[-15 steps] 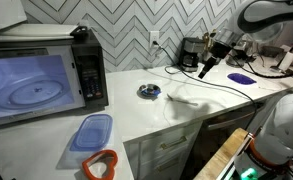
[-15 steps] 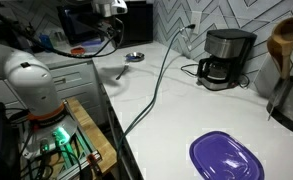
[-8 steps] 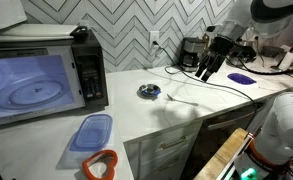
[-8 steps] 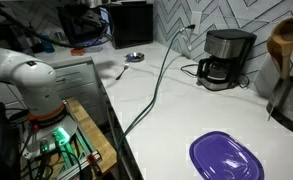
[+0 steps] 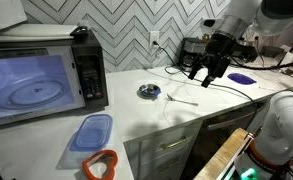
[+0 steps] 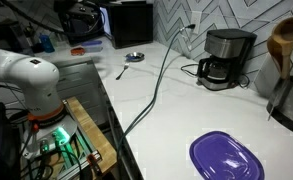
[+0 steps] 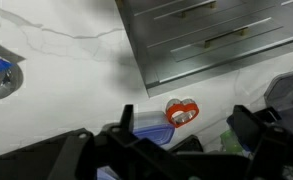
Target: Close the microwave door
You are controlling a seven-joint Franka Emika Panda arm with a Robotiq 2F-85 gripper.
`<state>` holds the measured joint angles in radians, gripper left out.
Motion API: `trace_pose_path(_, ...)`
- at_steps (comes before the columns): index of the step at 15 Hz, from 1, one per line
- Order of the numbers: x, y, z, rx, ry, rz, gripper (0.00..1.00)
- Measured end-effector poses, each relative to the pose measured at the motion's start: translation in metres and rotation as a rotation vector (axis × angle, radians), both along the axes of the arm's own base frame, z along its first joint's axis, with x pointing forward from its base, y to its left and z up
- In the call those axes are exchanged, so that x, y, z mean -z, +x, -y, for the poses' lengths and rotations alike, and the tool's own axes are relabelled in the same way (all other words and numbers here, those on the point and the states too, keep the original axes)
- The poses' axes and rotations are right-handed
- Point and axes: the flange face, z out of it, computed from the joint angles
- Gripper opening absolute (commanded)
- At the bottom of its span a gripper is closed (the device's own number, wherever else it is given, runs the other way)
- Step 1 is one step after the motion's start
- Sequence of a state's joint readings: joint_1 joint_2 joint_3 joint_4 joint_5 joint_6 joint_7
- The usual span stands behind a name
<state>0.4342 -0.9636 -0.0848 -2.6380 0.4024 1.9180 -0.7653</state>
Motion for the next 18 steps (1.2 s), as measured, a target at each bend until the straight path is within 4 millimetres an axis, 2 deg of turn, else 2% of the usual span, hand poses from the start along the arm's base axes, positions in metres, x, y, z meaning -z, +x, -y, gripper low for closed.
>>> trace_pose_path(4,0.0,0.0,0.0,-0.003,-0.002,0.004,1.0)
trace_pose_path(6,-0.007,0.0,-0.012,-0.021,-0.017,0.033,1.0)
trace_pose_path(8,-0.018,-0.003,-0.045,-0.071,-0.037,0.089,1.0)
trace_pose_path(14,-0.04,-0.025,-0.186,-0.302,-0.023,0.276,1.0)
trace_pose_path(18,-0.048,-0.013,-0.243,-0.339,0.137,0.399,1.0)
